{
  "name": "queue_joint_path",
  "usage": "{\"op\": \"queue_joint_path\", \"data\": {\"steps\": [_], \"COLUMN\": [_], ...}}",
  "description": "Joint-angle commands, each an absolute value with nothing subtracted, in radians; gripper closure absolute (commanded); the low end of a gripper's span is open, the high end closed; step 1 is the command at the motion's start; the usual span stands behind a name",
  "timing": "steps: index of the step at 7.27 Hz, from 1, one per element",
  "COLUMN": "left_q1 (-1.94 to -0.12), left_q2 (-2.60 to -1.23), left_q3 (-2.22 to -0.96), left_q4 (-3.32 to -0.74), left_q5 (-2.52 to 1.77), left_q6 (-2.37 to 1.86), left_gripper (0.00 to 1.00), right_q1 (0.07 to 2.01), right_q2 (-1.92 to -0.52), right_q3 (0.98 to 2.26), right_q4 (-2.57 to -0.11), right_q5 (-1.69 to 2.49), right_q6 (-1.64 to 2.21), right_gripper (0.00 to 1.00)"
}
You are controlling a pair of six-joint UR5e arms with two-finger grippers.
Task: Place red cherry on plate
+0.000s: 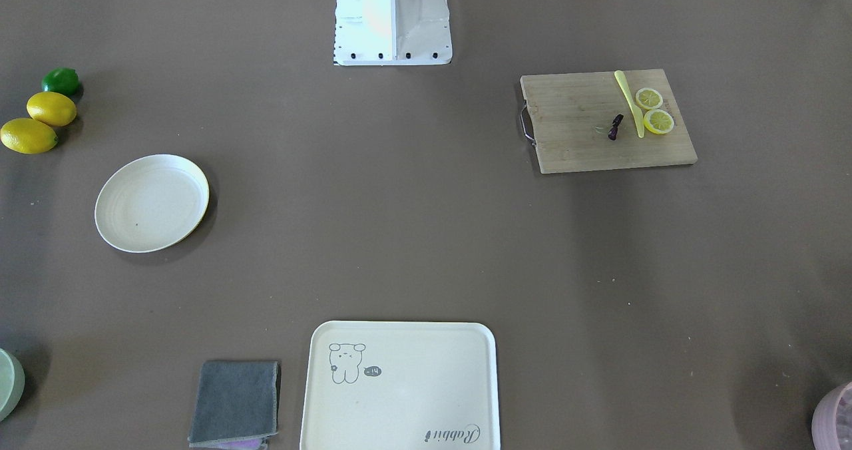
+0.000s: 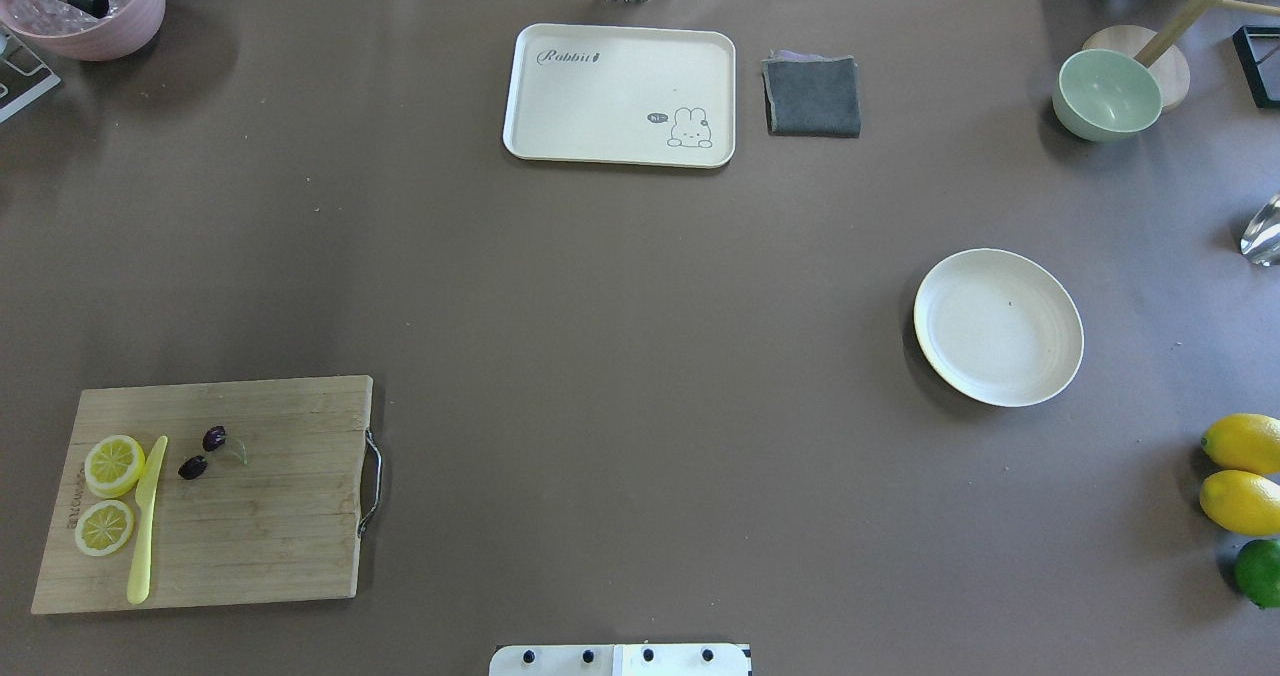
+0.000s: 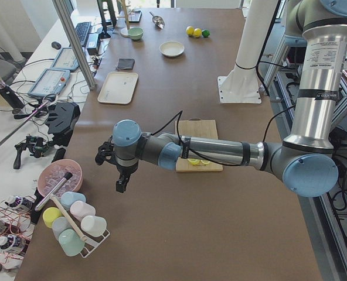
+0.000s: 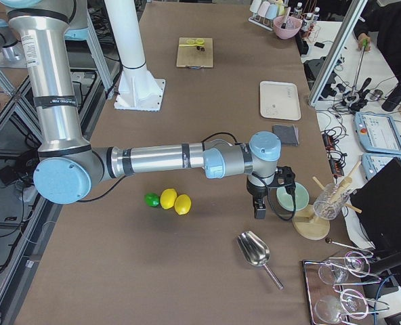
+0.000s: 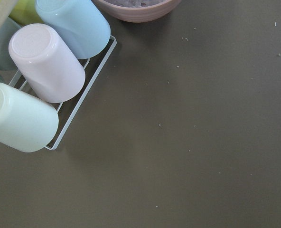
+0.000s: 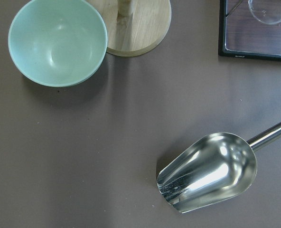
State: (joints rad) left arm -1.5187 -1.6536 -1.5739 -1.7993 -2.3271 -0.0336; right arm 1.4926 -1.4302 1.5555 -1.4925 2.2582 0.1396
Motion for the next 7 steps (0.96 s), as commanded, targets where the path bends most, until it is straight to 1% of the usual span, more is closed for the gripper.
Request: {"op": "queue_joint_path", "data": {"steps": [1,3,5,6,7], "left_q1": [-1.519,-1.52,-1.519,-1.517,-1.497], "left_q2": [-1.654,-1.654,-1.657,-1.657,-1.658], "left_q3": [-1.574,-1.575,-1.603,-1.647,-1.641], "left_q4": [-1.799,-1.801,-1.804,-1.807,-1.851], "left_q5": [-2.327,-2.327,-2.329,-2.329,-2.329], "left_q6": [-0.032,-0.034,-0.037,-0.034,-0.073], "left_gripper": [0.02,0.02,0.02,0.02,0.02], "right_q1": [1.493,1.493,1.49,1.471,1.424], "right_q2": [-1.43,-1.431,-1.431,-1.43,-1.414], "right_q3": [1.555,1.555,1.557,1.568,1.566], "right_q4": [-1.493,-1.491,-1.488,-1.482,-1.424], "right_q5": [2.258,2.258,2.261,2.267,2.269], "right_q6": [0.14,0.14,0.159,0.193,0.239], "right_gripper": [0.0,0.0,0.0,0.0,0.0]}}
